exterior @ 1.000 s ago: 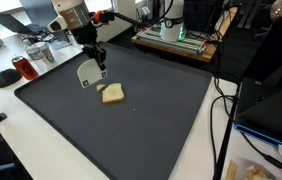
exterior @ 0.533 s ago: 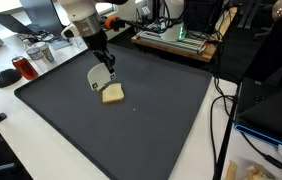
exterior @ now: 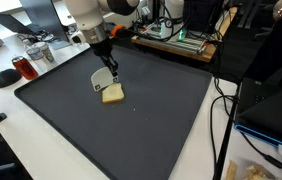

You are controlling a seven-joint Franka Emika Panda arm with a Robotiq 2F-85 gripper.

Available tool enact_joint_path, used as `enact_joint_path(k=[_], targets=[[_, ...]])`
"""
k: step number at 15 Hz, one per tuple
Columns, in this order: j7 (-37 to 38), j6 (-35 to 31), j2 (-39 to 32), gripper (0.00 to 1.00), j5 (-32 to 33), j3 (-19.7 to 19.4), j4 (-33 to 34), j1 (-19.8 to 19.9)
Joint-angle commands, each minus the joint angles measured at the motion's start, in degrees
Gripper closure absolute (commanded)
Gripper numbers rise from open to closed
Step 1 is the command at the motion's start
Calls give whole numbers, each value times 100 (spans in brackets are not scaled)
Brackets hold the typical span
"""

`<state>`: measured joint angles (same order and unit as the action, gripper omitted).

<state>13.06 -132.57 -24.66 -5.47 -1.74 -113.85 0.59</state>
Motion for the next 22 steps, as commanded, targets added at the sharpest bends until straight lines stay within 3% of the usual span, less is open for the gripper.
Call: enact_joint_path(k=[1, 10, 22], targets=[[450, -120, -91, 99, 242, -151, -60, -236], [909, 11, -540, 99, 502, -298, 186, -448], [626, 401, -1112, 99, 420, -216, 750, -365]])
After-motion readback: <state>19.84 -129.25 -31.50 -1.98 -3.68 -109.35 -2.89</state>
